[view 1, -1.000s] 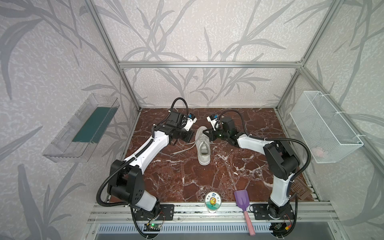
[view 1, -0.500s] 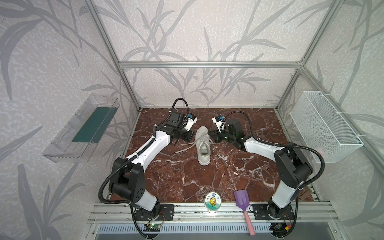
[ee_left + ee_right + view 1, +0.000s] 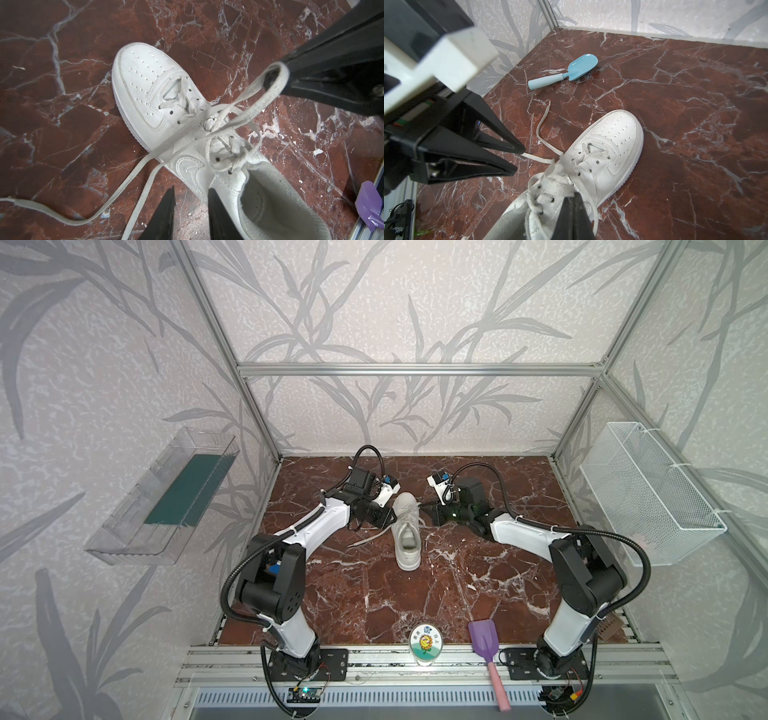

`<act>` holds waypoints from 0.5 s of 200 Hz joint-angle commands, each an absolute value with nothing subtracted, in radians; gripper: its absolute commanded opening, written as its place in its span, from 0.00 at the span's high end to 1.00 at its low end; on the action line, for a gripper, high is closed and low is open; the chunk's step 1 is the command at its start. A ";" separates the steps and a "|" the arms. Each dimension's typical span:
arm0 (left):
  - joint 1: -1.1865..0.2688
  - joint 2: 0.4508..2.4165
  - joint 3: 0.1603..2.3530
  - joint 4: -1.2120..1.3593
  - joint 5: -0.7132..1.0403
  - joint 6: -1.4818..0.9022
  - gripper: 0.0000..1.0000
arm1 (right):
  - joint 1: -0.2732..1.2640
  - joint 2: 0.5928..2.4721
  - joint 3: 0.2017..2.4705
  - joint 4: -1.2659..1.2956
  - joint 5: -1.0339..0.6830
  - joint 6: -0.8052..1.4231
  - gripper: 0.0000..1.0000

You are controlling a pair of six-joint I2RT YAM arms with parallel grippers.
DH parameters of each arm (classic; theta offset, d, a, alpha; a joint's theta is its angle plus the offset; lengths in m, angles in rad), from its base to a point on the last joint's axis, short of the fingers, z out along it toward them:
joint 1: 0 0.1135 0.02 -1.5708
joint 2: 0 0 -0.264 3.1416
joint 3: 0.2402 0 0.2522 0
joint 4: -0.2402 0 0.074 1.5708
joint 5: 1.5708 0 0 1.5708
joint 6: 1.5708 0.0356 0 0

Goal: Tie the shoes

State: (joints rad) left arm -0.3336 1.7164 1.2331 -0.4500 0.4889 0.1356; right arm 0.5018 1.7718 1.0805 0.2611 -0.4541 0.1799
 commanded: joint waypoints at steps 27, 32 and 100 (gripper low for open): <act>-0.281 1.767 1.166 -0.313 0.661 0.132 0.69 | 0.495 1.769 1.138 0.243 -0.503 0.171 1.00; -0.276 1.767 1.157 -0.293 0.670 0.137 0.68 | 0.495 1.770 1.140 0.240 -0.505 0.171 1.00; -0.241 1.868 1.247 -0.332 0.795 0.193 0.66 | 0.488 1.782 1.177 0.204 -0.533 0.160 1.00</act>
